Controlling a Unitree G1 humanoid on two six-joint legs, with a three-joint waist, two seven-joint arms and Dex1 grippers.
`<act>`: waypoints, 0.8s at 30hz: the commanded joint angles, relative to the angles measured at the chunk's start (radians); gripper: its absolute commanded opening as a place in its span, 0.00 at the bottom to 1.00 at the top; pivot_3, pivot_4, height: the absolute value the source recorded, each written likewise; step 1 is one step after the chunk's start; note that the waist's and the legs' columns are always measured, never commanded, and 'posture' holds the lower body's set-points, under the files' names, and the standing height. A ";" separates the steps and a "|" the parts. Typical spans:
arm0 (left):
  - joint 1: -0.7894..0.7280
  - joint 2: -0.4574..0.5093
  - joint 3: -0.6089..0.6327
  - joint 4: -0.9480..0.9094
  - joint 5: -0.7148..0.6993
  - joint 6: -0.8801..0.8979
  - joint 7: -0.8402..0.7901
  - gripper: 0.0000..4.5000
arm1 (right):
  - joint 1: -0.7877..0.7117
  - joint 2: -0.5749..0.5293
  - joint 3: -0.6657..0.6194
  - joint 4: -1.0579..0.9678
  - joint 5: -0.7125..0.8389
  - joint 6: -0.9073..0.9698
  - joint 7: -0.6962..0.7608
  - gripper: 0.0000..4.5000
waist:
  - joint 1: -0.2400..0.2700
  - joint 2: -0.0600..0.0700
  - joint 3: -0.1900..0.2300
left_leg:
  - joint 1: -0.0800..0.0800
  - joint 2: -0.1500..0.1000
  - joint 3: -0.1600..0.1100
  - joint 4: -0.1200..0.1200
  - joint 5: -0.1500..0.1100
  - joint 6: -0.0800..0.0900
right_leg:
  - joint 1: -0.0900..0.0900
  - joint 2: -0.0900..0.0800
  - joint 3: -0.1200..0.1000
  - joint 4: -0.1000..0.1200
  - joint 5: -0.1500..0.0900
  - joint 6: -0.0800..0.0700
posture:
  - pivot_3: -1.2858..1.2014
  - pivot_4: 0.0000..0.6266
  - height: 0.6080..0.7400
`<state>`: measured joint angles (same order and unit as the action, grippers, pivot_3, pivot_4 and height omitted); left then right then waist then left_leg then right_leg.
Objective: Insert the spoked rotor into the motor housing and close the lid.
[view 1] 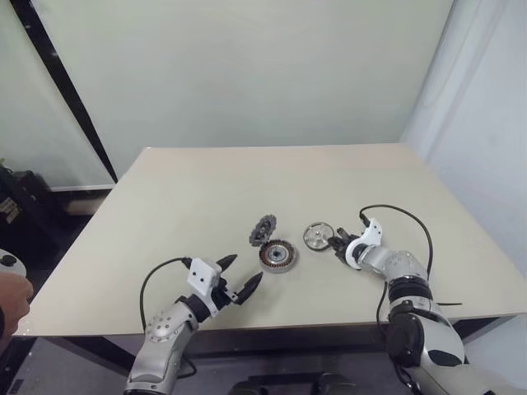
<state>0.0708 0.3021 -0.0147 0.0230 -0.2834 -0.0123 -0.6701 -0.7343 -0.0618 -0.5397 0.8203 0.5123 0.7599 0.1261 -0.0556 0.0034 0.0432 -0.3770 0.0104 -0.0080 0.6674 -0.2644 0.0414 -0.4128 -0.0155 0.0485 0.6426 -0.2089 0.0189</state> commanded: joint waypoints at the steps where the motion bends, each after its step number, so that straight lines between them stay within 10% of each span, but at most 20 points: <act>1: -0.011 0.002 -0.001 -0.043 0.002 -0.012 0.001 1.00 | -0.016 -0.013 -0.021 -0.038 0.048 0.011 0.000 0.08 | 0.000 0.000 0.000 | 0.000 0.000 0.000 0.000 0.000 0.000 | 0.000 0.000 0.000 0.000 0.000 0.000 | 0.52 0.00 1.00; 24: -0.034 0.016 0.010 -0.016 0.000 -0.018 -0.009 1.00 | 0.122 0.164 0.101 -0.541 0.205 0.426 -0.071 0.08 | 0.000 0.001 0.000 | -0.001 0.001 -0.001 -0.001 0.000 0.000 | -0.001 0.000 -0.001 0.000 0.000 0.000 | 0.52 0.00 1.00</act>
<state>0.0556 0.3097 -0.0151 0.0255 -0.2837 -0.0125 -0.6729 -0.6004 0.1001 -0.4500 0.3387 0.6936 1.1831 0.0573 -0.0555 0.0042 0.0434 -0.3776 0.0114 -0.0088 0.6668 -0.2645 0.0414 -0.4136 -0.0157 0.0478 0.6424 -0.2090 0.0190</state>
